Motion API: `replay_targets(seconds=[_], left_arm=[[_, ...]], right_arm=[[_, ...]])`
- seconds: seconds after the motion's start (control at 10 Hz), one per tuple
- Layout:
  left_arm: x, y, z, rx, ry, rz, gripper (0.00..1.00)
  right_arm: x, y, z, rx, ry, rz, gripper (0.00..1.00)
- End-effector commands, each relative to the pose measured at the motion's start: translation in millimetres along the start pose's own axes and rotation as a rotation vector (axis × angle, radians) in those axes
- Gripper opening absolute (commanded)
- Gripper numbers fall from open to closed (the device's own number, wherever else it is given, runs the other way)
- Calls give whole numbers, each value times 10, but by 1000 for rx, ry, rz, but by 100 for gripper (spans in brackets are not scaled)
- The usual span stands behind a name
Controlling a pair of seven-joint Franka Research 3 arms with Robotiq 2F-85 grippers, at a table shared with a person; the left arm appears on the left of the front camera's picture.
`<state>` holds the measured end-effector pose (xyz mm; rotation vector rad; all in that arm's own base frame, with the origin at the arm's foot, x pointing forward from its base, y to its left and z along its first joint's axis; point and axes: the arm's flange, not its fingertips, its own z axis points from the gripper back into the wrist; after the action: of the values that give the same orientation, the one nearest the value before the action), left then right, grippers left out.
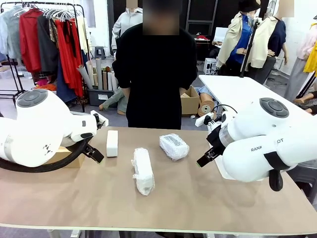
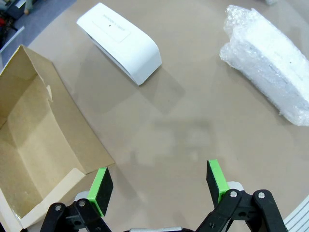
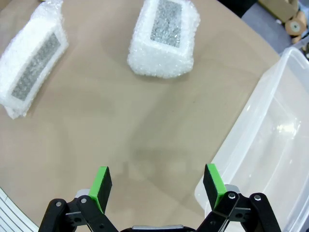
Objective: Separate and place wrapped and unwrapped clocks.
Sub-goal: Pick up the Digital clock indicated by the person.
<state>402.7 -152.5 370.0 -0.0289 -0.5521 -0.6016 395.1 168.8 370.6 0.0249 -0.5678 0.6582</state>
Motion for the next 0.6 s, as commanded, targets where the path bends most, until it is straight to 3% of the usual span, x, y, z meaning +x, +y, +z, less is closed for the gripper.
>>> replay_targets(seconds=[0.0, 0.5], left_arm=[[-1, 4, 1, 0, 0, 1, 100], [-1, 4, 1, 0, 0, 1, 100]], right_arm=[[0, -1, 1, 0, 0, -1, 100], [0, -1, 1, 0, 0, -1, 100]])
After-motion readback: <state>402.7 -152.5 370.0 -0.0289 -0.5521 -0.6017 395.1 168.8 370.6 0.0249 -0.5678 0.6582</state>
